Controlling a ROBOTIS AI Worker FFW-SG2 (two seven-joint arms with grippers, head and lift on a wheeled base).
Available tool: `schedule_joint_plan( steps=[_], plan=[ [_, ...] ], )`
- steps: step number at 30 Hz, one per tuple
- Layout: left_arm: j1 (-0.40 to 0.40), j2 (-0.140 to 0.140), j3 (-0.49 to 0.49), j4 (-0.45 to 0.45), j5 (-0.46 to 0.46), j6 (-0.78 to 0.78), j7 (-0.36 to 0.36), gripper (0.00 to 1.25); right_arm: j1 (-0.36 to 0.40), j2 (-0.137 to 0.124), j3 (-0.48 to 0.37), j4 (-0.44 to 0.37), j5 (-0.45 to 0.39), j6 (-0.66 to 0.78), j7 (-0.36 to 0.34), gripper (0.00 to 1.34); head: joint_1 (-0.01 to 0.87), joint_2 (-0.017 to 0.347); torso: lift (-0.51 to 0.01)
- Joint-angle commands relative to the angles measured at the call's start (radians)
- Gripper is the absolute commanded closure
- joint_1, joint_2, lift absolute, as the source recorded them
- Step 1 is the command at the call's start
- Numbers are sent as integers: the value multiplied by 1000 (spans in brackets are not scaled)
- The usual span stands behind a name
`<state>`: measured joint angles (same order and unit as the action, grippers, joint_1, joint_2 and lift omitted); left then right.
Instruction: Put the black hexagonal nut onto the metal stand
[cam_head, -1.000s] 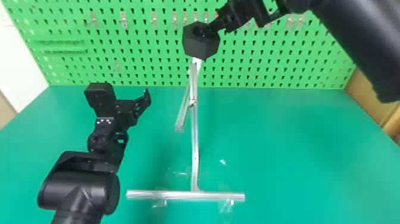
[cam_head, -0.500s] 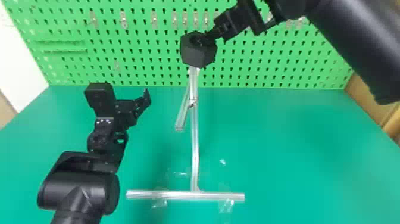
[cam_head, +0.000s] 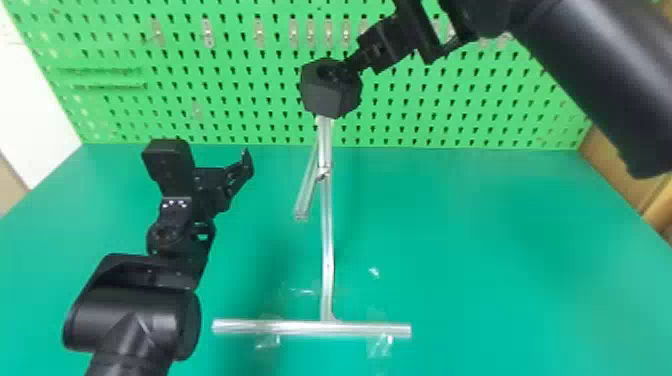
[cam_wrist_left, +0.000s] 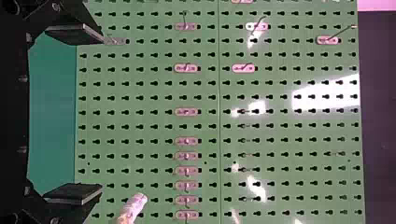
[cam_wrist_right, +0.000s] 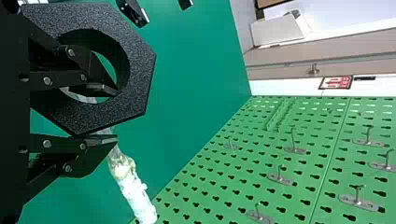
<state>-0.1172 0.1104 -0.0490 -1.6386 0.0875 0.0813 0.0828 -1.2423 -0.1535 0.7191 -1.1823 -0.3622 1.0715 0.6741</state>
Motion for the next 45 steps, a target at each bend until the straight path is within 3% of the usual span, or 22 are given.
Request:
schedule_joint_plan(
  steps=[1,32,35,38,43,45],
  plan=[
    [-1,0,0,0,1,0,0,156,4,2,-1,3,-3,-2,-1,1144,693,81,-1],
    [-2,0,1,0,1,0,0,156,27,2,13,21,-40,-51,-2,1095,693,81,-1],
    [-2,0,1,0,1,0,0,156,29,2,14,24,-49,-56,-2,874,693,81,-1],
    [-2,0,1,0,3,0,0,156,29,0,16,26,-50,-56,-1,788,693,81,-1],
    [-2,0,1,0,3,0,0,157,29,0,19,26,-58,-61,-1,142,693,81,-1],
    [-2,0,1,-1,3,0,0,156,29,0,19,27,-60,-67,-1,-2,693,81,-1]
  ],
)
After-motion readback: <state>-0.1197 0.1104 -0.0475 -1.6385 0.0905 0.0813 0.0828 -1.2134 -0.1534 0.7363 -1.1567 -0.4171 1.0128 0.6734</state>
